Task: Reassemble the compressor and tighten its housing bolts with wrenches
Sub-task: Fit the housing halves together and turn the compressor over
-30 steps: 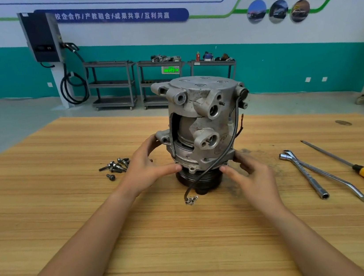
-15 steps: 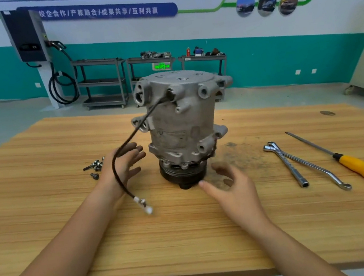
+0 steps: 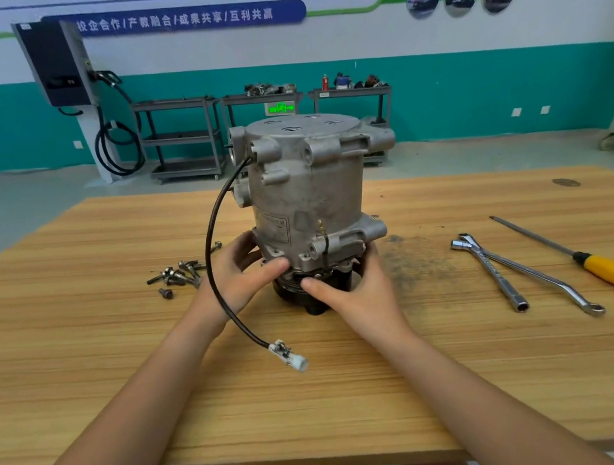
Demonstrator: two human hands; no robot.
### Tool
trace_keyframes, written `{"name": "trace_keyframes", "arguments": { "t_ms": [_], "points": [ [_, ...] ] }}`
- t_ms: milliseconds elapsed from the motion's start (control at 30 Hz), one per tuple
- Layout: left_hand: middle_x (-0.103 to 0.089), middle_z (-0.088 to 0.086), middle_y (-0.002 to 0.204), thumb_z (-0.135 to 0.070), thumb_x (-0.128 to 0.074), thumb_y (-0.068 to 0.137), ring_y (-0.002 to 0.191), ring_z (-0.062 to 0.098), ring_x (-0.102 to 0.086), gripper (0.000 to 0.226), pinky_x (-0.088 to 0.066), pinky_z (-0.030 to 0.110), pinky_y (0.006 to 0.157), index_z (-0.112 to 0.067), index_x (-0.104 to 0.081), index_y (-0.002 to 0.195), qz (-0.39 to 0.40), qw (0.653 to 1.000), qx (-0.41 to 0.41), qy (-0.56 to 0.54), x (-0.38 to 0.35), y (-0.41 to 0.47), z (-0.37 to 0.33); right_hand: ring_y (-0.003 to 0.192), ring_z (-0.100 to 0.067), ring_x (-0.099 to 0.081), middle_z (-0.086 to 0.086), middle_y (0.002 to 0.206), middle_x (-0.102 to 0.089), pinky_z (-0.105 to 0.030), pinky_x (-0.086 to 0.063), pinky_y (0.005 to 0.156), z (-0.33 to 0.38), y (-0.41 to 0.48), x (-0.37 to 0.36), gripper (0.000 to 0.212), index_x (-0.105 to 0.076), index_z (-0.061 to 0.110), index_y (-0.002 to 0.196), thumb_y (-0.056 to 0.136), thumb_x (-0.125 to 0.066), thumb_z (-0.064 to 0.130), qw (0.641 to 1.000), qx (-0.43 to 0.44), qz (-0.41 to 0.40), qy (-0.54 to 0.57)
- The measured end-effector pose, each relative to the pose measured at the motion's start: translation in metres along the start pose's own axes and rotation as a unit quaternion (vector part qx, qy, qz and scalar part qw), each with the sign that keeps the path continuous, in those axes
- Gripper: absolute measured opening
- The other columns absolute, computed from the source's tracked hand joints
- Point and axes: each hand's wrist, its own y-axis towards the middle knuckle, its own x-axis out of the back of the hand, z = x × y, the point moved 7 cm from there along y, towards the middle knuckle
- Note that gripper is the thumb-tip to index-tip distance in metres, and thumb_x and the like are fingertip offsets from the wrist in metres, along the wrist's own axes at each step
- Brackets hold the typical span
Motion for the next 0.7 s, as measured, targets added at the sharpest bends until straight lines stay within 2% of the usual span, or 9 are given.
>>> {"name": "trace_keyframes", "arguments": {
  "t_ms": [100,167,233,367,467,533,600,667,700],
  "points": [
    [-0.063,-0.03,0.088,-0.007,-0.069,0.079,0.086,-0.019,-0.059,0.037,-0.045,0.002,0.069,-0.037,-0.054,0.095,0.014,1.0,0.018,-0.01,0.0,0.004,0.011,0.1,0.003,-0.047,0.024,0.104,-0.051,-0.007,-0.034,0.076,0.001,0.001,0.0,0.081,-0.042,0.027,0.127,0.06,-0.085,0.041,1.0,-0.002,-0.019,-0.012],
    [-0.063,-0.024,0.096,-0.016,-0.07,0.077,0.089,-0.015,-0.06,0.032,-0.047,0.006,0.073,-0.035,-0.056,0.099,0.012,0.999,0.029,-0.015,-0.002,0.004,0.016,0.099,0.003,-0.048,0.022,0.103,-0.053,-0.001,-0.031,0.069,0.0,0.004,0.001,0.076,-0.047,0.025,0.123,0.059,-0.086,0.039,0.999,-0.005,-0.029,-0.014],
    [-0.062,-0.018,0.103,-0.023,-0.07,0.074,0.093,-0.011,-0.061,0.033,-0.048,0.009,0.077,-0.033,-0.055,0.102,0.001,0.999,0.028,-0.017,-0.003,0.005,0.018,0.096,0.002,-0.05,0.02,0.101,-0.055,0.001,-0.031,0.066,-0.001,0.006,0.003,0.072,-0.052,0.023,0.118,0.057,-0.087,0.038,0.999,-0.008,-0.038,-0.022],
    [-0.062,-0.018,0.098,-0.012,-0.069,0.078,0.09,-0.011,-0.061,0.041,-0.047,0.006,0.071,-0.038,-0.05,0.102,-0.022,0.999,0.013,-0.02,-0.002,0.003,0.019,0.091,0.003,-0.052,0.021,0.095,-0.056,0.005,-0.033,0.063,-0.002,0.007,0.007,0.069,-0.056,0.021,0.115,0.055,-0.088,0.036,0.998,0.0,-0.05,-0.028],
    [-0.065,-0.014,0.095,-0.018,-0.07,0.074,0.089,-0.011,-0.063,0.044,-0.047,0.006,0.069,-0.031,-0.05,0.11,-0.033,0.999,0.008,-0.024,0.001,0.0,0.021,0.084,0.008,-0.05,0.028,0.089,-0.051,0.008,-0.031,0.062,-0.001,0.006,0.007,0.071,-0.054,0.021,0.115,0.054,-0.088,0.036,0.998,0.009,-0.052,-0.021],
    [-0.066,-0.005,0.101,-0.028,-0.071,0.072,0.094,-0.002,-0.064,0.059,-0.05,0.013,0.077,-0.018,-0.049,0.126,-0.049,0.998,0.02,-0.013,0.005,-0.003,0.025,0.084,0.011,-0.047,0.031,0.089,-0.048,0.009,-0.03,0.063,-0.001,0.004,0.005,0.075,-0.05,0.022,0.118,0.055,-0.088,0.037,0.999,0.014,-0.046,-0.014],
    [-0.067,0.004,0.106,-0.039,-0.069,0.071,0.099,0.006,-0.064,0.066,-0.05,0.024,0.085,-0.012,-0.051,0.128,-0.069,0.997,0.04,-0.002,0.009,-0.005,0.029,0.089,0.01,-0.047,0.032,0.094,-0.047,0.009,-0.03,0.065,0.0,0.002,0.005,0.076,-0.048,0.024,0.12,0.056,-0.088,0.038,0.999,0.019,-0.035,-0.008],
    [-0.069,0.005,0.104,-0.038,-0.066,0.077,0.09,0.005,-0.067,0.042,-0.053,0.022,0.079,-0.017,-0.06,0.113,-0.086,0.994,0.057,-0.027,0.012,-0.005,0.033,0.102,0.004,-0.047,0.027,0.106,-0.051,0.004,-0.031,0.074,0.0,0.001,0.006,0.079,-0.046,0.026,0.124,0.058,-0.086,0.039,1.0,0.022,-0.018,0.001],
    [-0.07,0.003,0.101,-0.034,-0.065,0.081,0.086,0.004,-0.069,0.031,-0.054,0.021,0.076,-0.018,-0.062,0.108,-0.092,0.992,0.07,-0.043,0.012,-0.005,0.035,0.108,0.002,-0.045,0.023,0.113,-0.05,-0.003,-0.033,0.082,0.0,0.001,0.007,0.084,-0.043,0.026,0.129,0.058,-0.086,0.039,1.0,0.022,-0.01,0.004]
  ]
}}
